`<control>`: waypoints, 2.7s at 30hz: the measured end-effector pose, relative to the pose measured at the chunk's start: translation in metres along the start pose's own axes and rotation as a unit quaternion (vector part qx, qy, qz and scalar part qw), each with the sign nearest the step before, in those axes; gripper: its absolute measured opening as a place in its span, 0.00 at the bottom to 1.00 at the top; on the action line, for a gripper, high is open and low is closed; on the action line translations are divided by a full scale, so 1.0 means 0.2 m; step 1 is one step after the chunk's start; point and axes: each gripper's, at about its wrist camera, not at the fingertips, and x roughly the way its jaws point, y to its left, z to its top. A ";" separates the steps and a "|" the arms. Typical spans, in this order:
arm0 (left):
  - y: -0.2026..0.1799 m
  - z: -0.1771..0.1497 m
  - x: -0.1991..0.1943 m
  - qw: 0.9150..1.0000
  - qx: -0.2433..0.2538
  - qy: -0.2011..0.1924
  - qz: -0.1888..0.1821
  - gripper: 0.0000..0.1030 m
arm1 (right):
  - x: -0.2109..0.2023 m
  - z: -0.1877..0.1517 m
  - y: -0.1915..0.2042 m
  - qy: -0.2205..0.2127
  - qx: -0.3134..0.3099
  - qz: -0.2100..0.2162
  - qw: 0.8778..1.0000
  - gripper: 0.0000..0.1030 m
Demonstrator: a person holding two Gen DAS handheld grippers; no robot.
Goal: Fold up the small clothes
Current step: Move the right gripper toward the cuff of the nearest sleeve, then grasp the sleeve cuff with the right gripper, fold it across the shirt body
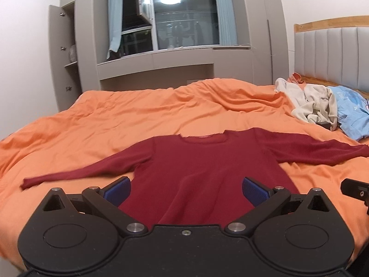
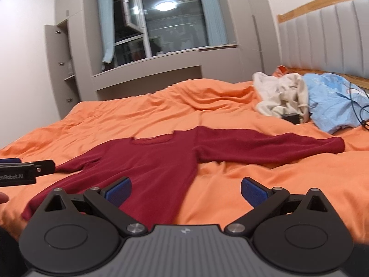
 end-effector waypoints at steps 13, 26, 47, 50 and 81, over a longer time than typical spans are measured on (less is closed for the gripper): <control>-0.33 0.25 0.66 0.998 0.038 0.019 -0.053 1.00 | 0.48 0.25 -0.51 0.001 0.068 -0.085 0.994 1.00; -0.43 0.13 1.15 0.991 0.026 0.075 -0.107 1.00 | 0.83 0.27 -1.07 0.037 0.211 -0.164 0.963 1.00; -0.34 0.13 1.25 0.991 0.024 0.089 -0.095 1.00 | 0.93 0.23 -1.38 0.009 0.313 -0.255 0.915 0.74; -0.31 0.11 1.30 0.987 0.015 0.119 -0.104 1.00 | 0.93 0.23 -1.40 0.005 0.320 -0.260 0.911 0.61; 0.30 0.32 1.29 0.987 -0.131 0.085 -0.023 1.00 | 1.19 0.79 -0.25 -0.078 0.010 -0.066 0.995 0.02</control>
